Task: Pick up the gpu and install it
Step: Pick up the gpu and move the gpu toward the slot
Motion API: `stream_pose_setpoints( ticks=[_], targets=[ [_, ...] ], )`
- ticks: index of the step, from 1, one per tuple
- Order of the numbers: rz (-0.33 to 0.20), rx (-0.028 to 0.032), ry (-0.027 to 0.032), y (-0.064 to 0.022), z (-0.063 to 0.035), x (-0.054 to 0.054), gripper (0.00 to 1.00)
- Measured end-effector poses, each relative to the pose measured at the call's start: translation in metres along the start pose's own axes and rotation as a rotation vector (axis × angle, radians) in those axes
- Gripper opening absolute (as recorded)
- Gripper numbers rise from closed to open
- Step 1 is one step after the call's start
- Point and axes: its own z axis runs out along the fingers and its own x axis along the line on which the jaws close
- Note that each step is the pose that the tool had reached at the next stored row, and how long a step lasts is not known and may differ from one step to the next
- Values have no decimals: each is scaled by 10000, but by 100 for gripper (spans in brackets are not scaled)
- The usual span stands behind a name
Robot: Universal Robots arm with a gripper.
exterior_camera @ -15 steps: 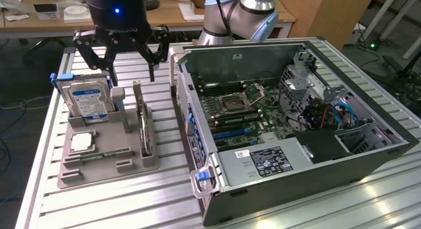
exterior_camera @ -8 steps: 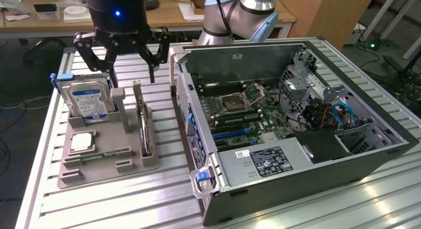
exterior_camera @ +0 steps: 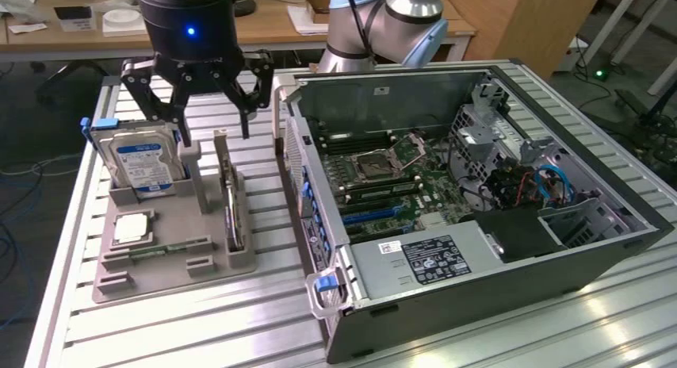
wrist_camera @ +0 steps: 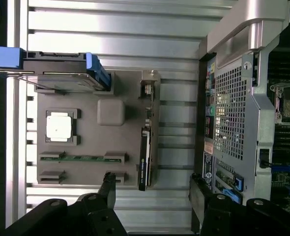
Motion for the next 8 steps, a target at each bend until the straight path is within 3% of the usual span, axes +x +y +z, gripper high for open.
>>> stream_pose_setpoints(
  ticks=[8],
  targets=[
    [0,0,-3,-20,76,2,71]
  ],
)
